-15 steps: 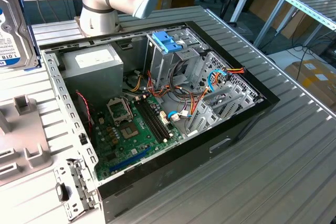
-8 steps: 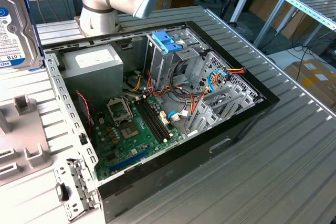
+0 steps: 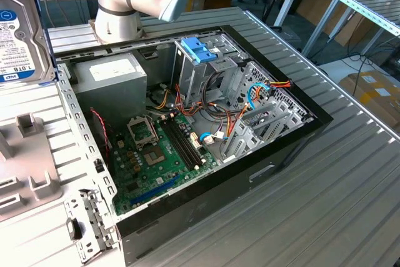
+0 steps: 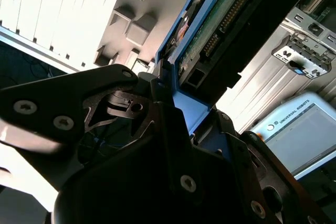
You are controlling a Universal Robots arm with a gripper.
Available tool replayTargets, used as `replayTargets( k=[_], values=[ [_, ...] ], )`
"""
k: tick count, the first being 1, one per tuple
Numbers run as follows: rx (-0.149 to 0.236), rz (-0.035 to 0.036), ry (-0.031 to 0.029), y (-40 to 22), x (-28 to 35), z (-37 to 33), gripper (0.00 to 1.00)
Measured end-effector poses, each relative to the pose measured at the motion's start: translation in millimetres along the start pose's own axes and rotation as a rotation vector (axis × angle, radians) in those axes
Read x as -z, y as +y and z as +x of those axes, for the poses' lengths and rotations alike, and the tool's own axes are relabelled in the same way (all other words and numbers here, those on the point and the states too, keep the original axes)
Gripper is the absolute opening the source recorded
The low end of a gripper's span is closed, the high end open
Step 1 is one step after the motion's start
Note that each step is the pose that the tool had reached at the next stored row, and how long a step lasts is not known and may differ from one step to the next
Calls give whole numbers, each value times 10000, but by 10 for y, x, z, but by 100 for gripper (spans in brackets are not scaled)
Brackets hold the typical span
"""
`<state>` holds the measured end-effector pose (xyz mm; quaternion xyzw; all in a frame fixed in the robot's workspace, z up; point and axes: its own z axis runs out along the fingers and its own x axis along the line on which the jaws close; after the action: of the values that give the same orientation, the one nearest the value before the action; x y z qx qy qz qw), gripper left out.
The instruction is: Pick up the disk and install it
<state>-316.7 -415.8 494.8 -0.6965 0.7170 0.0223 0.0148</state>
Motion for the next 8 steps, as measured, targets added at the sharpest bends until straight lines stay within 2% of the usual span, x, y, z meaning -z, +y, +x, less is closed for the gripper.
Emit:
replayTargets(
  k=[8],
  values=[
    [0, -1, 1, -69, -4, 33, 37]
  ],
)
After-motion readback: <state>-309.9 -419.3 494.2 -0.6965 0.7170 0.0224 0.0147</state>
